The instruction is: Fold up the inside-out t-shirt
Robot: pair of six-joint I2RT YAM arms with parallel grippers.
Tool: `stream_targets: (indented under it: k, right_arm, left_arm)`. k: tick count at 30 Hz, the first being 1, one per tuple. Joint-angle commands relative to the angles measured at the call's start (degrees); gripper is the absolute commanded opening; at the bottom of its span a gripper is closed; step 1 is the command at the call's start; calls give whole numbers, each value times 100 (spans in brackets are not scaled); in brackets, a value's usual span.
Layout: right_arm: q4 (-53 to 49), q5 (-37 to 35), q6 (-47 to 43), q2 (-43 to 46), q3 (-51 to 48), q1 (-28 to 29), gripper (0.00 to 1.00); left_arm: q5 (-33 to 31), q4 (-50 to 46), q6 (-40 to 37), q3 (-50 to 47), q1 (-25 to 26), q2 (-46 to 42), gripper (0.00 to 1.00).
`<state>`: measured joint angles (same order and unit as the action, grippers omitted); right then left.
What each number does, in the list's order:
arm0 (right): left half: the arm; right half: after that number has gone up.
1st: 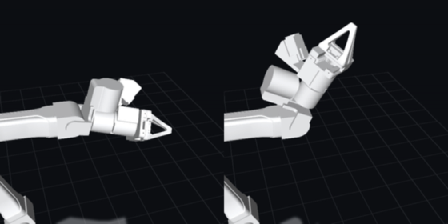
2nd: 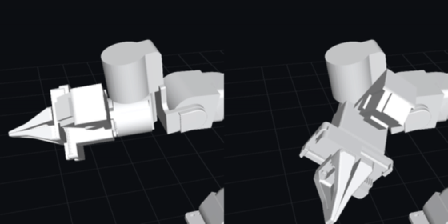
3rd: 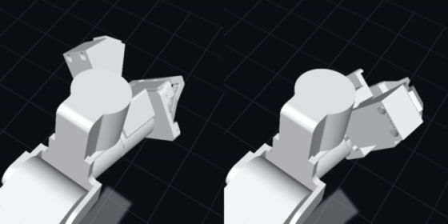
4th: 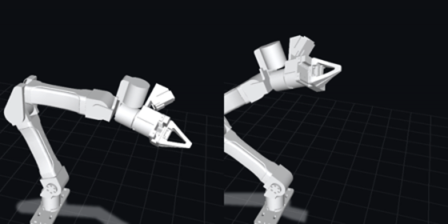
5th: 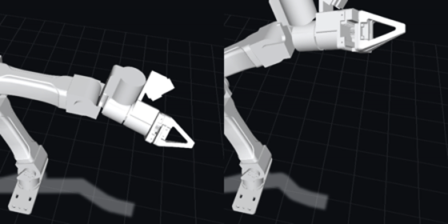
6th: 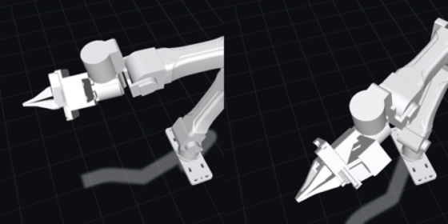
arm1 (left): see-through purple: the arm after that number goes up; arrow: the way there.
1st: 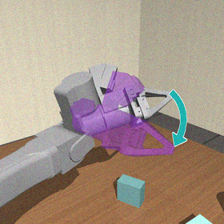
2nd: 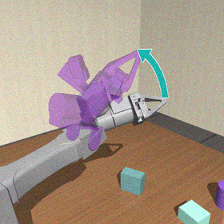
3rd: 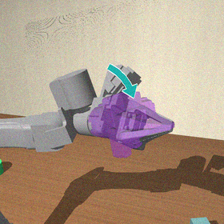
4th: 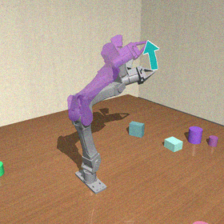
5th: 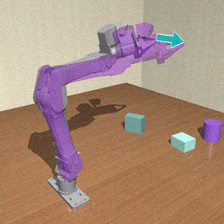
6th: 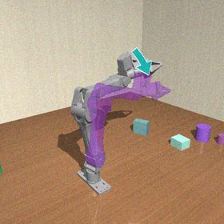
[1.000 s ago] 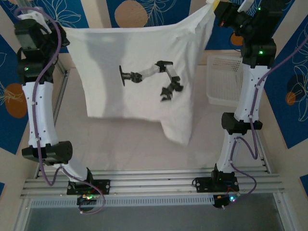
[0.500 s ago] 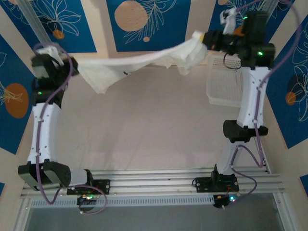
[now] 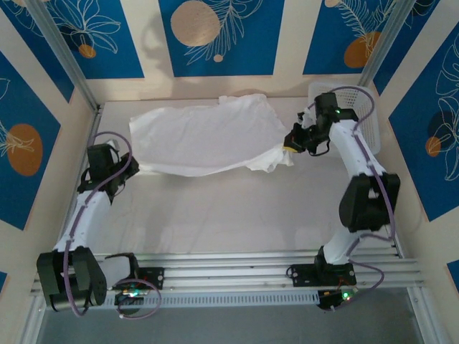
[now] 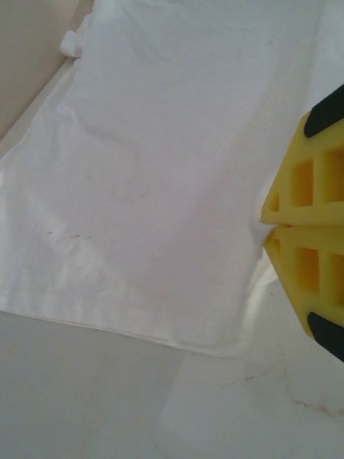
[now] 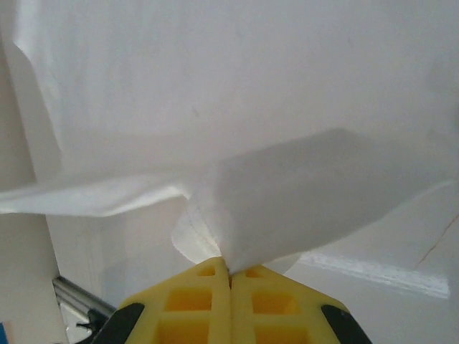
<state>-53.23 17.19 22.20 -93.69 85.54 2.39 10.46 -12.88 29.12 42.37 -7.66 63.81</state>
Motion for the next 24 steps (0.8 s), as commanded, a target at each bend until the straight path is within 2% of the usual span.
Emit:
stream_targets:
  k: [1,7,8,9,10,12,13,15,18,21,23,24]
  right_arm:
    - [905,-301,856,1040,-790,50,4]
    - [1506,-1885,2278,3887,-3113,504,5]
    - [1585,-1964,2476,4335,-3455,591,9]
    - [1682,-1951,2668,4862,-3785,679,18]
    - [1831,-1922,2753,5379,-4067,759,31]
    - [1968,-2239,2824,6263,-4268,831,43]
    - [2109,-2536,2749,6664,-4322,829,48]
    - [2573,-3114,2484,7134,-4344,825,58]
    - [3034,-3442,1870,6768,-4019,810,57]
    - [2808,-2767,1450,5235,-3237,809,55]
    - [2550,-2061,1308,3995,-2645,849,54]
    - [2439,-1728,1236,3318,-2359,908,51]
  left_arm:
    - [-142,-120,123,-97,-50,-387,0]
    - [-823,-1389,350,-245,-45,-1841,0]
    - [-782,-1426,379,-329,-41,-2097,0]
    - [-689,-1436,409,-429,-46,-2421,6]
    - [-600,-1396,426,-540,-49,-2752,20]
    - [-541,-1183,414,-736,-36,-3423,37]
    - [-619,-1021,426,-833,-41,-3763,43]
    - [-776,-715,449,-924,-42,-4152,47]
    - [-270,155,541,-937,-34,-3984,48]
    - [157,1060,839,-936,193,-3196,45]
    - [-167,1008,607,-614,656,-2349,41]
    - [-552,812,355,-330,1033,-1802,39]
